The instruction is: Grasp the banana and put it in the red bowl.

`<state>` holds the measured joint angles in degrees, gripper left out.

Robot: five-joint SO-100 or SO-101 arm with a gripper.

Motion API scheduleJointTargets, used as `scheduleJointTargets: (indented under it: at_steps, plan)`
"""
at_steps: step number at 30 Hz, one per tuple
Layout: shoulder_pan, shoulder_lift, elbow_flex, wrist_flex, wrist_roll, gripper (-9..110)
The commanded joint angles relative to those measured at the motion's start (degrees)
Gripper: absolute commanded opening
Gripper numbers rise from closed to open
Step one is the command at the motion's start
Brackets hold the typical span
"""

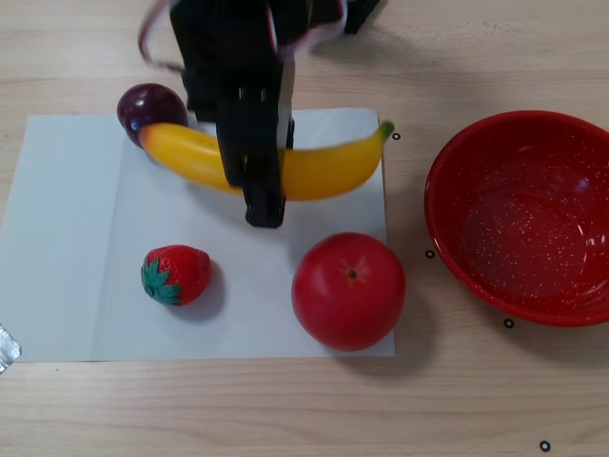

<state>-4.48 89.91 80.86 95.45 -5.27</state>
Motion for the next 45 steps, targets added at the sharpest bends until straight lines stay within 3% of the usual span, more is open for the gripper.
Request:
scheduleJointTargets:
  at_steps: [1, 8, 17, 29, 36, 45]
  plan:
    - [0.0, 10.6, -9.1, 4.1, 1.0, 0]
    - [0.1, 15.4, -16.4, 13.4, 4.0, 0]
    - [1.0, 23.7, -18.0, 13.8, 6.5, 0]
    - [15.9, 22.8, -27.4, 12.6, -1.4, 0]
    - [26.3, 21.6, -26.5, 3.3, -5.9, 0]
    - [36.7, 21.2, -15.9, -17.8, -8.5, 0]
